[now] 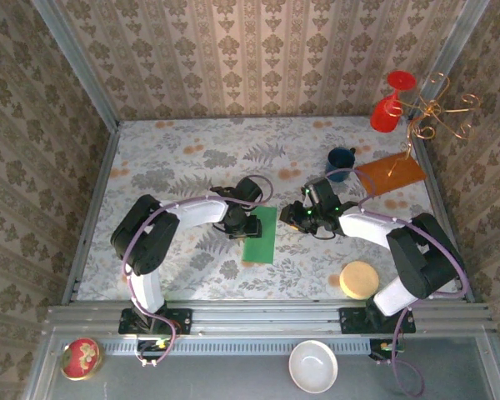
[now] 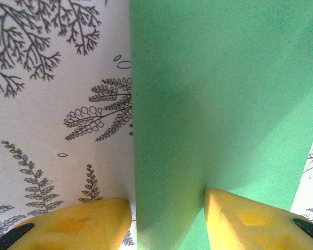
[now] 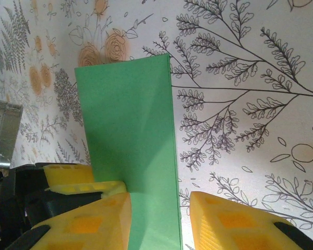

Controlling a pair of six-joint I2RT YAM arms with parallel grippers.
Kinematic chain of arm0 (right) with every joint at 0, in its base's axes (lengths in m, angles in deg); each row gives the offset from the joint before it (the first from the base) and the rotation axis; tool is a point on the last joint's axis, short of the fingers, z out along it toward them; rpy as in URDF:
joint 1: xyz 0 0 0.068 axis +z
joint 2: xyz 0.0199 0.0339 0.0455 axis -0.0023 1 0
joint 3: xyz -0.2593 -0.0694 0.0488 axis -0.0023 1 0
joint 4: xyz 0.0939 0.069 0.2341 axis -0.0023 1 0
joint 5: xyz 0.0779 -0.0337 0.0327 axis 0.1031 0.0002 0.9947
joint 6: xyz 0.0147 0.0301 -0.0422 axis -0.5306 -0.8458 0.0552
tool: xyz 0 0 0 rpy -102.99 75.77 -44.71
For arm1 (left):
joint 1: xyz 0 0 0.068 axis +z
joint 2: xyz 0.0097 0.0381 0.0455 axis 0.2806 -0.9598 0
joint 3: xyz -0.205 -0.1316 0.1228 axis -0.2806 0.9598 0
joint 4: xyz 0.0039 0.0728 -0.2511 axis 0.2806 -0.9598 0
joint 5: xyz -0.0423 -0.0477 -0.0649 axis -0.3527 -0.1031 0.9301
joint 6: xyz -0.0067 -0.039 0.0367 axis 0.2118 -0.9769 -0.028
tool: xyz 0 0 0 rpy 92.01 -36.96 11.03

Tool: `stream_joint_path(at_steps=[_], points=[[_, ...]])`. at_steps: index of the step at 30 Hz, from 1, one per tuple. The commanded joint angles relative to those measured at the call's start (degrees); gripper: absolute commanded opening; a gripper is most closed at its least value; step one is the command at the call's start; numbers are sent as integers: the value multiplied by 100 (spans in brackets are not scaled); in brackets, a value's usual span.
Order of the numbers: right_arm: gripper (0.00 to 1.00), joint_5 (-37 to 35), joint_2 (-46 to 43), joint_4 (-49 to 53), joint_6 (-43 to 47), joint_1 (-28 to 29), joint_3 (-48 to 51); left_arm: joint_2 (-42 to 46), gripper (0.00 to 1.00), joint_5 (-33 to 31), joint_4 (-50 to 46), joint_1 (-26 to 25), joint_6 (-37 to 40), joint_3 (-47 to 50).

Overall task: Fold a paper plane with a square sheet of paper (pick it up from the middle)
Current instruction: First fold in half a square sheet of paper at the center of the table, then hold the square sheet of paper at the center of the table.

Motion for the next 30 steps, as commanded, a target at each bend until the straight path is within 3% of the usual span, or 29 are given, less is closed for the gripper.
stream_joint_path(at_steps=[1, 7, 21, 30], points=[[37, 142, 37, -78, 29, -27, 74, -1035, 47, 139, 212, -173, -90, 497], [34, 315, 205, -220, 1, 116, 69, -1096, 47, 189, 177, -176, -28, 470], [15, 700, 818, -185, 194, 574, -232, -1168, 47, 189, 168, -185, -23, 489], [10, 889, 1028, -267, 259, 597, -295, -1191, 47, 215, 220, -183, -97, 541]])
